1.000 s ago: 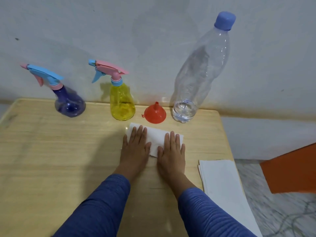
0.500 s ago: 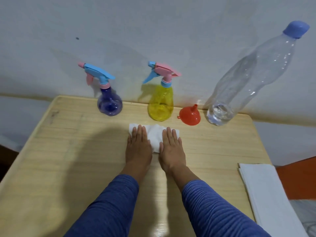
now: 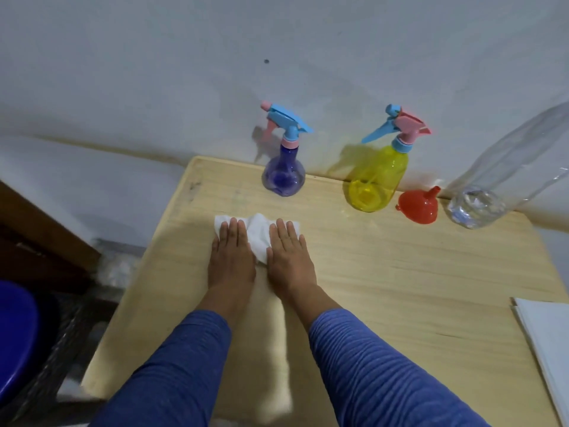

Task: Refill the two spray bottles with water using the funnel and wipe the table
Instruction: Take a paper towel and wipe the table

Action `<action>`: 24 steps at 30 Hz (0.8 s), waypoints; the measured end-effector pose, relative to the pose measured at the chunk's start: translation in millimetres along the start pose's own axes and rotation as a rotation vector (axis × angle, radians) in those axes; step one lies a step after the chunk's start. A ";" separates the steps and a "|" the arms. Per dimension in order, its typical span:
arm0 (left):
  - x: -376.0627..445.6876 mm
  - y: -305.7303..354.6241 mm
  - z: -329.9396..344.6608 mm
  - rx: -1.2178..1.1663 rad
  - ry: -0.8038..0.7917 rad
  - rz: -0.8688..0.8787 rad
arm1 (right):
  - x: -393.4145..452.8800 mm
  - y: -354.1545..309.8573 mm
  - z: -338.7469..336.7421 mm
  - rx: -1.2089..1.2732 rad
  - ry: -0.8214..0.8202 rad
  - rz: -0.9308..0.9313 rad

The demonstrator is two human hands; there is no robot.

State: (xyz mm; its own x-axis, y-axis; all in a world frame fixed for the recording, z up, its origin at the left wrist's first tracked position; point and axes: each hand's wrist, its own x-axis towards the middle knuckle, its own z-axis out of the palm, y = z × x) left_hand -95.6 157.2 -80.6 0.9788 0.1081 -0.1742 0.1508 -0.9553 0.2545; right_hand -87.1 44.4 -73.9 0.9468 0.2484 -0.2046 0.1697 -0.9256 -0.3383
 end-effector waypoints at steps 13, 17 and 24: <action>-48.6 -31.0 -2.1 0.034 -0.001 0.023 | -43.0 -20.8 18.5 0.020 -0.006 -0.071; -63.5 -12.4 3.8 0.066 -0.001 0.042 | -56.2 -1.8 17.5 0.010 0.013 -0.062; -85.2 49.7 25.4 0.044 0.015 0.193 | -90.6 62.7 2.6 -0.022 0.043 0.034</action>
State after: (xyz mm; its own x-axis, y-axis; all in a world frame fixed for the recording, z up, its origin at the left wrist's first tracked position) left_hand -175.0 93.6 -77.2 0.9909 -0.0743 -0.1122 -0.0456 -0.9698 0.2396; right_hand -163.0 -35.4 -78.9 0.9629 0.2050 -0.1758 0.1431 -0.9394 -0.3117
